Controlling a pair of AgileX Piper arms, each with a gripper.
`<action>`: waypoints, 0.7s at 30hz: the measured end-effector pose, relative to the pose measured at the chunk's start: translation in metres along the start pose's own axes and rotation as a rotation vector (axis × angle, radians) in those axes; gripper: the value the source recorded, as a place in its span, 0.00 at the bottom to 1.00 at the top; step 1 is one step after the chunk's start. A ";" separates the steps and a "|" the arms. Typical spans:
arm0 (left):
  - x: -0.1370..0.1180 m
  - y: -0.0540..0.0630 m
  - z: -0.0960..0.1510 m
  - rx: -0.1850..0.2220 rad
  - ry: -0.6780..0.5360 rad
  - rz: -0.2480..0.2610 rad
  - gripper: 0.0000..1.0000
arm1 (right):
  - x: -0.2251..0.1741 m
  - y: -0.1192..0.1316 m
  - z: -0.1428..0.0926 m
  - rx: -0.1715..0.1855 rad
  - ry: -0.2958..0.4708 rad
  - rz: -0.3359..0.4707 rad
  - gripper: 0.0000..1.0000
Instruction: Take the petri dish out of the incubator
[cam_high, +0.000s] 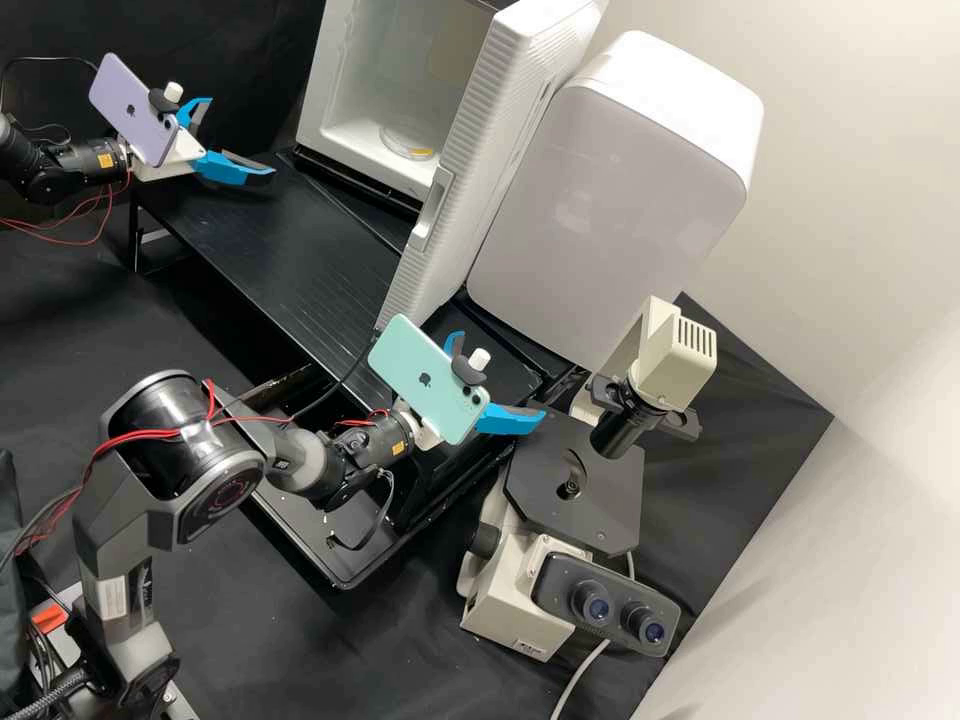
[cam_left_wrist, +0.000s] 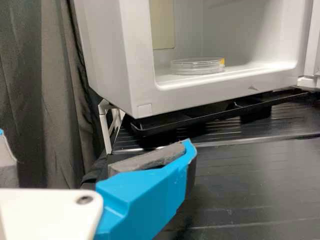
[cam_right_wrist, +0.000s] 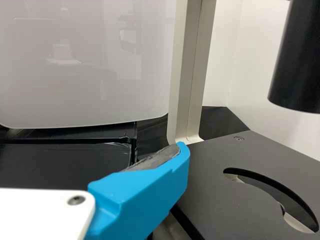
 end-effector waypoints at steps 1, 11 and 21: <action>0.000 0.000 0.000 0.000 0.000 0.000 1.00 | 0.000 0.000 0.000 0.000 0.000 0.000 1.00; 0.000 0.000 0.000 0.000 0.000 0.000 1.00 | 0.000 0.000 0.000 0.000 0.000 0.000 1.00; 0.001 -0.003 0.024 -0.005 -0.104 -0.015 1.00 | 0.000 0.000 0.000 0.000 0.000 0.000 1.00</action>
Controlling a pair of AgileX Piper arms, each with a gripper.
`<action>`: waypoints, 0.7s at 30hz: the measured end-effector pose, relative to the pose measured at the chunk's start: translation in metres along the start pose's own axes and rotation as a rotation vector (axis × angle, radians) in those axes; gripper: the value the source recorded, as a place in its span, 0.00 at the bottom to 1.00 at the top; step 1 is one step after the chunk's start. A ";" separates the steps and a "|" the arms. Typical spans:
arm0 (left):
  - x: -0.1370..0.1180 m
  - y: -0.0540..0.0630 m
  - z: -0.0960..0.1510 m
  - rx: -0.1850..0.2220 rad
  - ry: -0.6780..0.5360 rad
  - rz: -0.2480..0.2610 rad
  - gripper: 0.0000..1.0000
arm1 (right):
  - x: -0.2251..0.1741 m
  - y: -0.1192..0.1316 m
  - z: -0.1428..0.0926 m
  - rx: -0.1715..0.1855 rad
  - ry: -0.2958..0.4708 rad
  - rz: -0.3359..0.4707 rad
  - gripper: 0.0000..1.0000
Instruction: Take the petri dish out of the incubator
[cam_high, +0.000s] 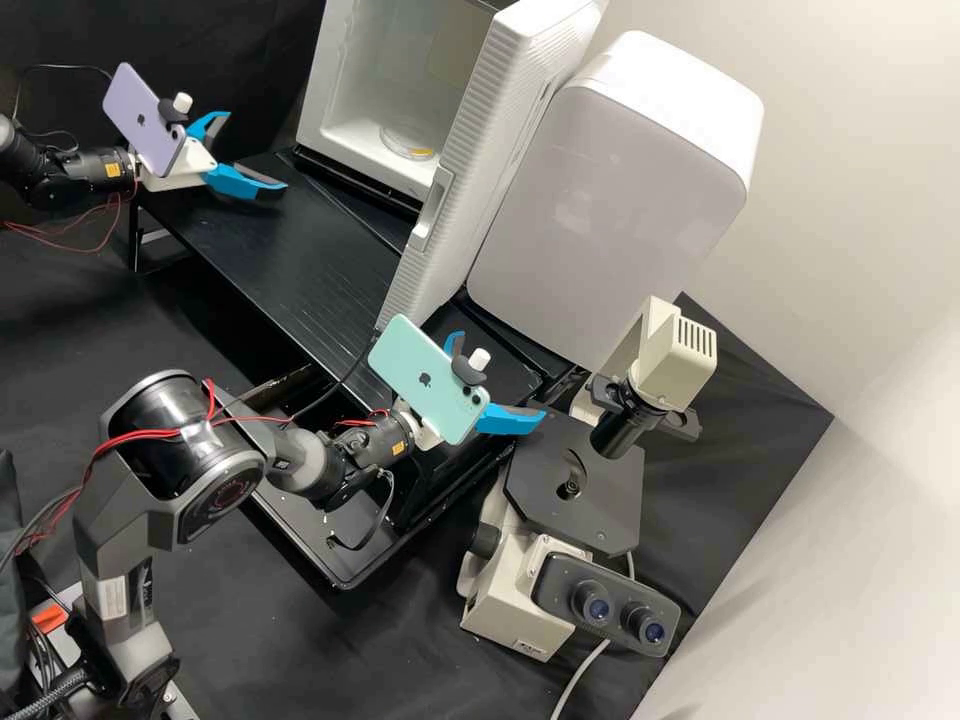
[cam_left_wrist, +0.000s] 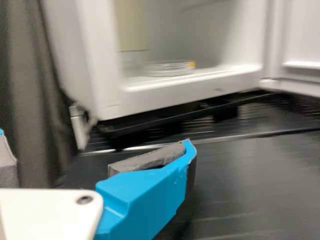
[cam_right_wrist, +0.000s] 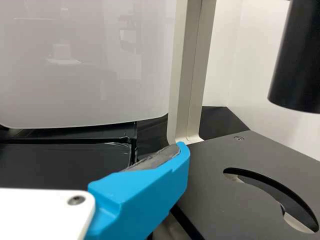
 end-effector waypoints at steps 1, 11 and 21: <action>0.002 0.001 0.006 -0.004 -0.030 0.003 1.00 | 0.000 0.000 0.000 0.000 0.000 0.000 1.00; 0.020 0.014 0.043 0.035 -0.217 0.034 1.00 | 0.000 0.000 0.000 0.000 0.000 0.000 1.00; 0.040 0.027 0.068 0.013 -0.321 0.041 1.00 | 0.000 0.000 0.000 0.000 0.000 0.000 1.00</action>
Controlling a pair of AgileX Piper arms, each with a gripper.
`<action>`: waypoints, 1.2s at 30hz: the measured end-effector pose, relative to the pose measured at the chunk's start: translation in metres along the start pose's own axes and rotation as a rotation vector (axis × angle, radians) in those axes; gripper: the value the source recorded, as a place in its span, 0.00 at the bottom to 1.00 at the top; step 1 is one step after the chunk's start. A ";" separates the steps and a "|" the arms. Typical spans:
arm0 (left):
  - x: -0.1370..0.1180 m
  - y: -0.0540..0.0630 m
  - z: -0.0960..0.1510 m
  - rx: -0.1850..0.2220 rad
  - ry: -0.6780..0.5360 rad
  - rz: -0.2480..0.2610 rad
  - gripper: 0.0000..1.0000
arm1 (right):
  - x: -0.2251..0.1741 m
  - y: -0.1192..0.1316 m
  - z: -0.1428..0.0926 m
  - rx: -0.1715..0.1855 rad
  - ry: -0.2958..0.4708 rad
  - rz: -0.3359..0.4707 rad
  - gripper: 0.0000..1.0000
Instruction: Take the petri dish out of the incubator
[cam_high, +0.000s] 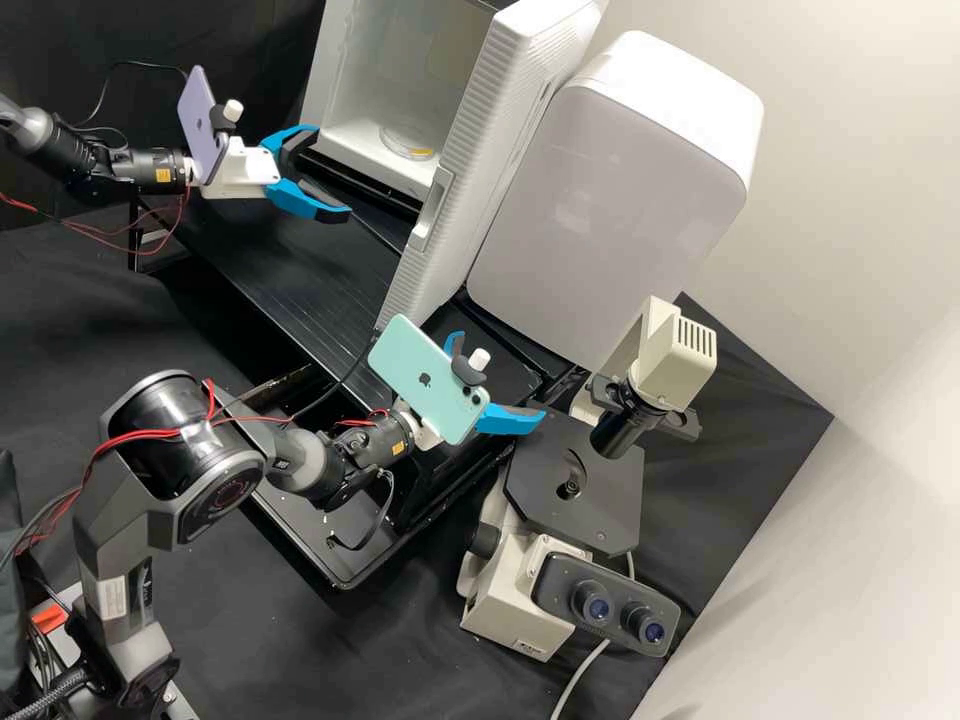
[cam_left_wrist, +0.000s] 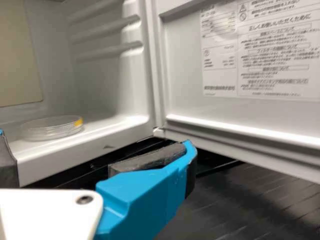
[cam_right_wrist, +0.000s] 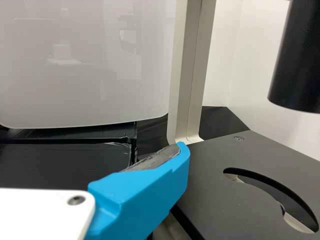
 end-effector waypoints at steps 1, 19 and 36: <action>0.003 0.000 0.002 0.002 -0.012 -0.002 1.00 | 0.000 0.000 0.000 0.000 0.000 0.000 1.00; 0.046 -0.001 -0.004 -0.017 0.001 -0.038 1.00 | 0.000 0.000 0.000 0.000 0.000 0.000 1.00; 0.094 0.013 -0.026 -0.038 0.001 -0.057 1.00 | 0.000 0.000 0.000 0.000 0.000 0.000 1.00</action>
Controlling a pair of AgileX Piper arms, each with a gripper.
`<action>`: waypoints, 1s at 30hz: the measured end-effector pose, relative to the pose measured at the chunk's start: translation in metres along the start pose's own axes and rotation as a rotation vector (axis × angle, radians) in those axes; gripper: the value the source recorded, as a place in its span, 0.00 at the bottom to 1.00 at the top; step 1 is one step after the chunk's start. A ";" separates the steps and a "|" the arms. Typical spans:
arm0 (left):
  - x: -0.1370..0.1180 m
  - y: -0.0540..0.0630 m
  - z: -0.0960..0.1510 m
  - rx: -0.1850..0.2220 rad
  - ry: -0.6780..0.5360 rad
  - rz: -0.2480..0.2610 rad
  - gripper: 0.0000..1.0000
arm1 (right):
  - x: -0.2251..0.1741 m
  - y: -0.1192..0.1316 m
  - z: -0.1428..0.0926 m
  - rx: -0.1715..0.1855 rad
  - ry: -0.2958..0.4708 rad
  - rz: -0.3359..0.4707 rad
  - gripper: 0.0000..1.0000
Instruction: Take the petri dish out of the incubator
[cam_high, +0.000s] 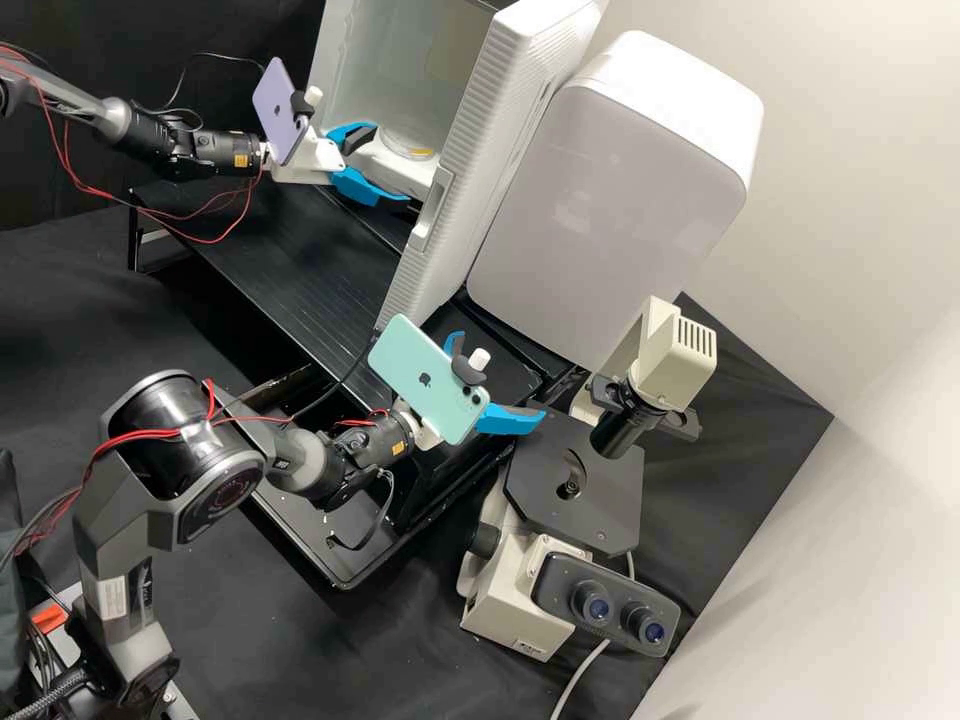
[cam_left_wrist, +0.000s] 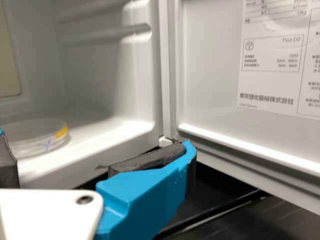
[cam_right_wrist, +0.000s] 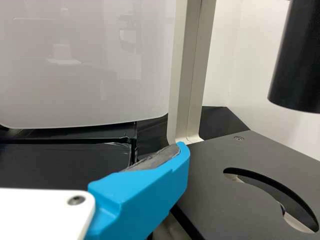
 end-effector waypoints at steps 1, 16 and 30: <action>0.002 0.001 0.000 -0.002 -0.002 0.001 1.00 | 0.000 0.000 0.000 0.000 0.000 0.000 1.00; 0.033 0.009 -0.025 -0.067 0.065 -0.017 1.00 | 0.000 0.000 0.000 0.000 0.000 0.000 1.00; 0.024 0.004 -0.049 -0.125 0.152 -0.021 1.00 | 0.000 0.000 0.000 0.000 0.000 0.000 1.00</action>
